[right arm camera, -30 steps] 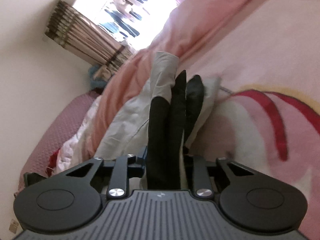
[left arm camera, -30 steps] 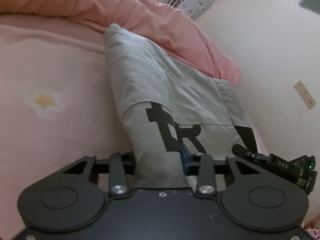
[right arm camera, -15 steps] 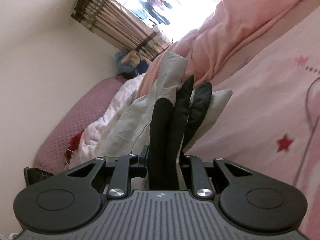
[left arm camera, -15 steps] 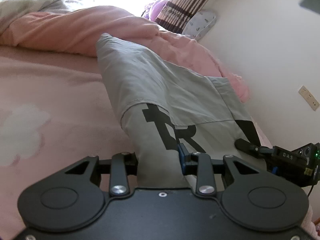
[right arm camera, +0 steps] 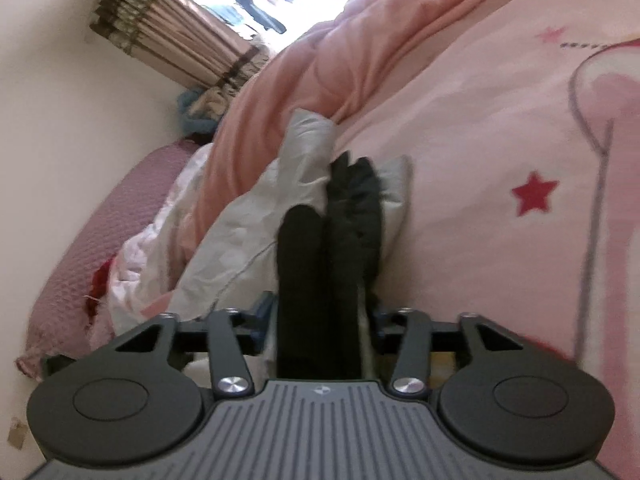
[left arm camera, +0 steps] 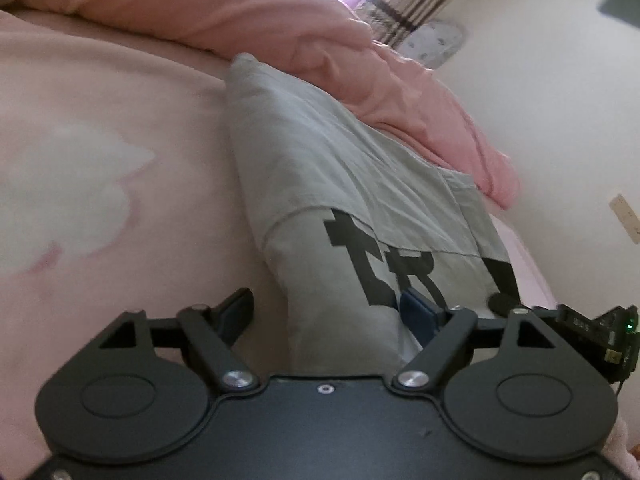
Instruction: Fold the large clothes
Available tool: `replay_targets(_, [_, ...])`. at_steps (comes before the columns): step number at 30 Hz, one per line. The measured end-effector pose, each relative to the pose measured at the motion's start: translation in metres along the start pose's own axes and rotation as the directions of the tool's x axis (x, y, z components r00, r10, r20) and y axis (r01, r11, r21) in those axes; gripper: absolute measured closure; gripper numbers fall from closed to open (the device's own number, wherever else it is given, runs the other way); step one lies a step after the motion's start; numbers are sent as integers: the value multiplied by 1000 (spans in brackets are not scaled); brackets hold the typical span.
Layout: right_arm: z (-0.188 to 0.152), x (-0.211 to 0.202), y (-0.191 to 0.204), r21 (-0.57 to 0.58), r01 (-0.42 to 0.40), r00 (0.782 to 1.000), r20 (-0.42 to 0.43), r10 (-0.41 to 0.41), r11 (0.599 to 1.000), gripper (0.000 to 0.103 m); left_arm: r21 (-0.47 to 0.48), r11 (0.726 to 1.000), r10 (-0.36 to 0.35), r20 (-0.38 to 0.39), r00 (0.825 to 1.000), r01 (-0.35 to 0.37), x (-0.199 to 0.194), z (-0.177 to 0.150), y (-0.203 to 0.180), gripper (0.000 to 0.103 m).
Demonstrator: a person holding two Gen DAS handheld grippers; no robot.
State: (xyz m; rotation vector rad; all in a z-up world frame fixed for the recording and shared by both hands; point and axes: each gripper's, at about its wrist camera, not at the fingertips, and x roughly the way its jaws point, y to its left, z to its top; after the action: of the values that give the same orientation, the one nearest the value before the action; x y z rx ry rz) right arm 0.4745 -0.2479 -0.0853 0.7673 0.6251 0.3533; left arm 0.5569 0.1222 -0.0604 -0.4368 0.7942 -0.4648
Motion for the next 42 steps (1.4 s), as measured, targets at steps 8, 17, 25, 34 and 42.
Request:
replay_targets(8, [-11,-59,96,-350,255,964,160,-211,902,50,188,967,146,140,979,-171,-83,-10,-69,24])
replay_targets(17, [-70,-80,162,-523,304,952,200,-232,796,58,275,947,131,133,982,-163,-103,-88,-121,24])
replay_targets(25, [-86,-55,139,-524,346,937,155,-312,778,63,244,949,187,76,979,-200,-72,-119,-107,25])
replay_targets(34, [-104,-34,100,-533,374,924,145,-353,759,76,330,906,236,130,963,-266,-55,-145,-108,23])
replay_targets(42, [-102,-66,119,-508,372,927,158,-341,777,75,278,939,170,138,976,-203,-95,-144,-118,20])
